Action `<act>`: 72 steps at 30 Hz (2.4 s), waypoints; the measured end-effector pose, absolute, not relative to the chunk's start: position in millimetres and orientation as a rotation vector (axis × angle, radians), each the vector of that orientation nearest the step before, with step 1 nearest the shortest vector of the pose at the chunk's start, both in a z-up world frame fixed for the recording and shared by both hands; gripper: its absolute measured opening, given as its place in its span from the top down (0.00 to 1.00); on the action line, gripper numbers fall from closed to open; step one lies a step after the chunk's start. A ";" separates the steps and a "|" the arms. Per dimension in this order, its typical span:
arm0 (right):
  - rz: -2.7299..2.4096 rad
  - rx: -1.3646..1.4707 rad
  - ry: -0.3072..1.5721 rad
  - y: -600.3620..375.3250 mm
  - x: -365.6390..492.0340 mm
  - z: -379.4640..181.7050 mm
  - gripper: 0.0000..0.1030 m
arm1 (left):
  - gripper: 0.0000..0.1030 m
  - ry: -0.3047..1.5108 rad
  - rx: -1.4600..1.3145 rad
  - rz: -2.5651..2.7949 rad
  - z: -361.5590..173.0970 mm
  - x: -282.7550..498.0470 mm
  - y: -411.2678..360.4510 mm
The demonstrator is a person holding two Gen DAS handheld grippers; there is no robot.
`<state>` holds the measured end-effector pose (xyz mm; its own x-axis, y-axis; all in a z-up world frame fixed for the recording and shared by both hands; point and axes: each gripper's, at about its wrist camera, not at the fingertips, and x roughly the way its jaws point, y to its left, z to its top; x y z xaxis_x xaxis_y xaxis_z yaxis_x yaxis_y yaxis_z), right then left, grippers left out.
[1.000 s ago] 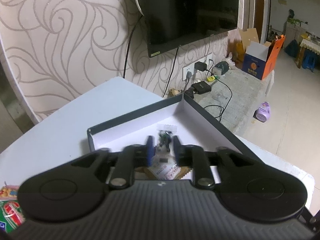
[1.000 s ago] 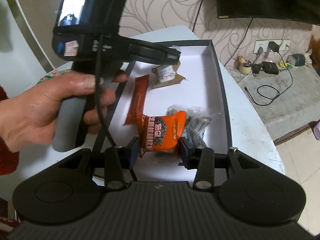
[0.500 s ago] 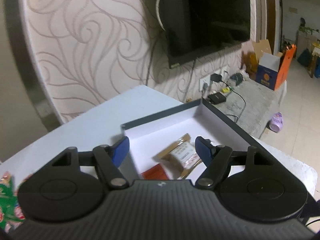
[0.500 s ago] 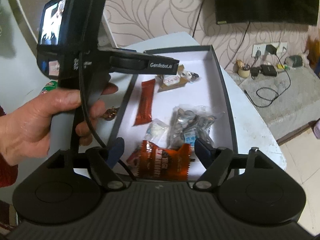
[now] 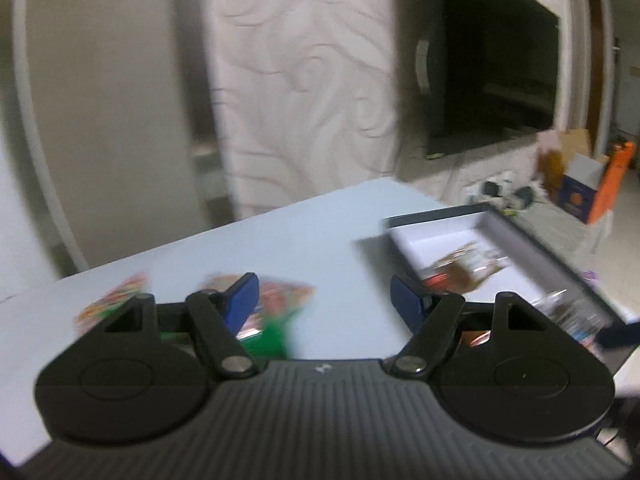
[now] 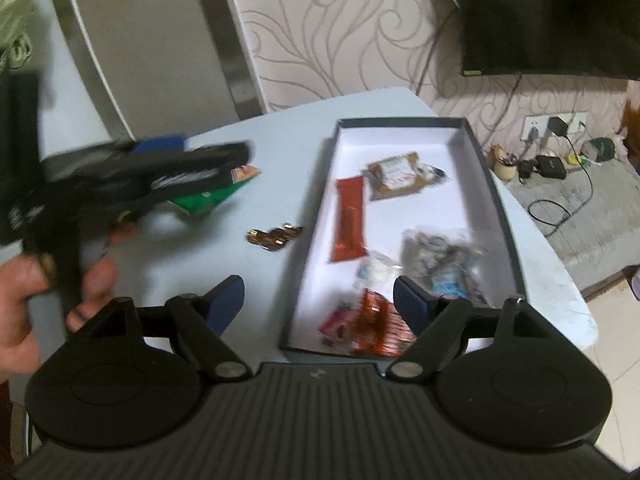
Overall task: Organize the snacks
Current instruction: 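Close the left gripper on the clear-wrapped bun while the right moves toward the chocolate candy, then close the right gripper on the brown-wrapped chocolate candy while the left holds the bun, then lift the bun and chocolate candy off the table with both grippers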
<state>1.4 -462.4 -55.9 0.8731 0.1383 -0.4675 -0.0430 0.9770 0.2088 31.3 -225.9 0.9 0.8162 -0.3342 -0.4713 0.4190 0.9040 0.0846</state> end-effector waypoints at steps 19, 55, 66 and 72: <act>0.223 0.119 0.498 -387.4 3.7 -37.9 0.15 | 0.20 0.643 0.225 -0.048 -77.0 85.9 -48.0; 0.194 -0.154 0.693 -379.1 142.8 -77.9 0.75 | 0.51 0.626 0.185 -0.173 -81.2 54.0 -40.0; 0.295 -0.169 0.667 -332.8 88.3 -94.6 0.75 | 0.52 0.643 0.175 -0.239 -77.8 43.6 -52.5; 0.312 -0.184 0.660 -313.8 63.2 -100.9 0.75 | 0.47 0.618 0.253 -0.275 -77.9 22.4 -80.7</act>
<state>63.2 -313.8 -100.9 0.7460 0.2256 -0.6266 -0.3411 0.9375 -0.0687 22.4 -80.7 -77.9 0.7810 -0.1771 -0.5989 0.3269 0.9330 0.1503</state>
